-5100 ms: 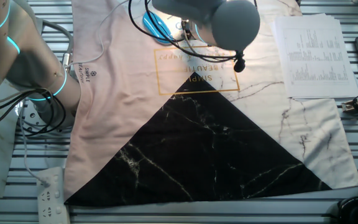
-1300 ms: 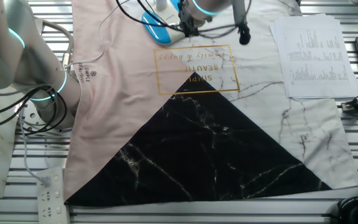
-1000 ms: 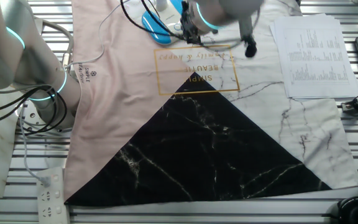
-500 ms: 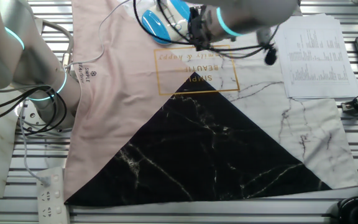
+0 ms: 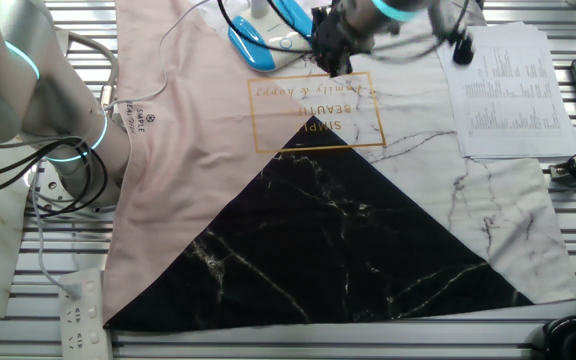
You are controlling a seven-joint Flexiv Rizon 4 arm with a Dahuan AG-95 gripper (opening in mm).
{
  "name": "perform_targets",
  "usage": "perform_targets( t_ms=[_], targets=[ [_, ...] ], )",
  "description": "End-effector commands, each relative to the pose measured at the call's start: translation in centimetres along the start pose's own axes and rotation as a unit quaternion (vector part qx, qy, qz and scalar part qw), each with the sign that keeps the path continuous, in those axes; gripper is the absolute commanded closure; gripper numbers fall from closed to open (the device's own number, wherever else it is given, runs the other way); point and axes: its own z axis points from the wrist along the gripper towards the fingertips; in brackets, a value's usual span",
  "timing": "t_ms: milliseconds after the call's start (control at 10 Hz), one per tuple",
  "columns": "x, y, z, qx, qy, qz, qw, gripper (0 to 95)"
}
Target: Turn off the desk lamp by pressing the button
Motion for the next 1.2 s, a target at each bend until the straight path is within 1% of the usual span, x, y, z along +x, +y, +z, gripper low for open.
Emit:
perform_targets(
  t_ms=[100, 200, 300, 1200],
  targets=[
    [-0.67, -1.04, -1.77, 0.073, 0.010, -0.017, 0.9971, 95.0],
    [-0.73, -1.09, -1.91, 0.089, 0.004, -0.020, 0.9959, 95.0],
    [-0.92, -1.13, -2.06, 0.102, 0.004, -0.028, 0.9943, 95.0],
    [-1.02, -1.16, -2.15, 0.100, 0.006, -0.019, 0.9948, 95.0]
  ],
)
